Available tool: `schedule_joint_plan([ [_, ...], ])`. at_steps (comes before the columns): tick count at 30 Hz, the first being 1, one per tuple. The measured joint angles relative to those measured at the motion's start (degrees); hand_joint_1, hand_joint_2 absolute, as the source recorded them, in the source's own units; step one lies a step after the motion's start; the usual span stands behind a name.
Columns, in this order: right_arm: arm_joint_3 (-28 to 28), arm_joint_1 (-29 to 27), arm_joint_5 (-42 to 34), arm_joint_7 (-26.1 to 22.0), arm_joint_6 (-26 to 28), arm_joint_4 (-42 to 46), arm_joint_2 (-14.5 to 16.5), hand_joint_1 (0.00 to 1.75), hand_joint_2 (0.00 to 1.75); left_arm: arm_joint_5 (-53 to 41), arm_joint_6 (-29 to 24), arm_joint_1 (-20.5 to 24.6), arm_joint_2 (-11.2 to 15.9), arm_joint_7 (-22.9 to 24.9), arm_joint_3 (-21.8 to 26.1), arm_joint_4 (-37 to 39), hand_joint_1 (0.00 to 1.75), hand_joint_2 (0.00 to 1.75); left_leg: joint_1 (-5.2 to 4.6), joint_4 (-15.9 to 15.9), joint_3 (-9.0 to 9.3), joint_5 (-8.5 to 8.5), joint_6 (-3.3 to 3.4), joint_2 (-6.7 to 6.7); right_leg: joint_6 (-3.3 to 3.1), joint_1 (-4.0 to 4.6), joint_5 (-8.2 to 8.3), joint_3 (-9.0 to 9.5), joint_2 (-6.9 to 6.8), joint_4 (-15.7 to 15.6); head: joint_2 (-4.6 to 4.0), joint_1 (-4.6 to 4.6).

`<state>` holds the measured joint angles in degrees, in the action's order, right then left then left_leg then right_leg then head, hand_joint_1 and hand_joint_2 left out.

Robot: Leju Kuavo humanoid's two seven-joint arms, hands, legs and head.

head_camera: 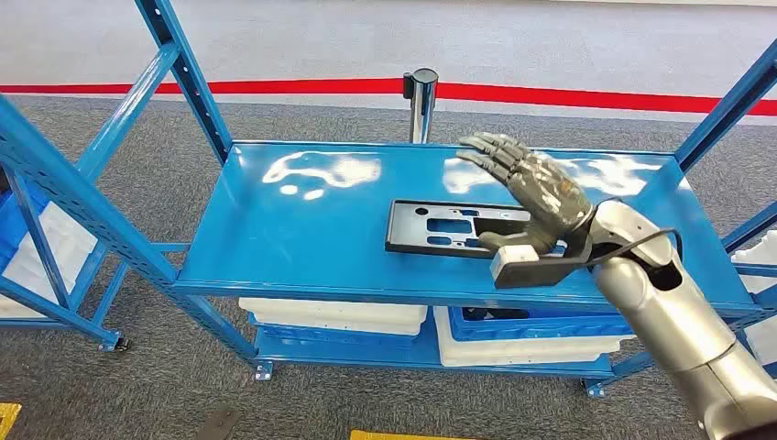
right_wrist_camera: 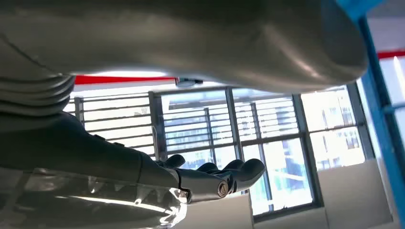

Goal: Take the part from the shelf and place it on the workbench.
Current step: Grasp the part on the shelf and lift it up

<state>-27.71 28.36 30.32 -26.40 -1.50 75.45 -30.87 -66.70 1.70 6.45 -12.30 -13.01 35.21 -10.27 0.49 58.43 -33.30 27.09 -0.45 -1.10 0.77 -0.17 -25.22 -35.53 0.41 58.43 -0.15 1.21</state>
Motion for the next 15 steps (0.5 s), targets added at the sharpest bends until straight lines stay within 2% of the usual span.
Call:
schedule_joint_plan([
  [6,-2.7,-4.6,7.4,0.8,0.9,3.6,0.0,0.0,0.0,-0.8,0.1,0.1,0.1,0.4,0.0,0.0,0.0,0.0,-0.12,0.0,-0.03,0.0,-0.01,0.03,0.02,-0.13,0.0,0.01,0.0,0.0,0.0,0.01],
  [10,-6.8,-4.6,12.5,2.3,4.4,2.6,2.7,0.0,1.75,-1.9,0.6,0.6,0.1,0.8,-0.2,0.0,0.0,0.0,-0.2,0.0,-0.03,-0.01,-0.02,0.06,0.03,-0.2,0.01,0.03,0.0,0.0,0.0,0.01],
  [15,-11.1,-1.7,15.5,4.0,9.0,-6.0,8.8,0.0,1.75,-3.5,1.3,1.4,-0.1,1.4,-1.0,0.0,0.0,0.0,-0.28,0.0,-0.01,-0.02,-0.03,0.11,0.05,-0.29,0.03,0.03,0.03,0.0,0.0,0.0],
])
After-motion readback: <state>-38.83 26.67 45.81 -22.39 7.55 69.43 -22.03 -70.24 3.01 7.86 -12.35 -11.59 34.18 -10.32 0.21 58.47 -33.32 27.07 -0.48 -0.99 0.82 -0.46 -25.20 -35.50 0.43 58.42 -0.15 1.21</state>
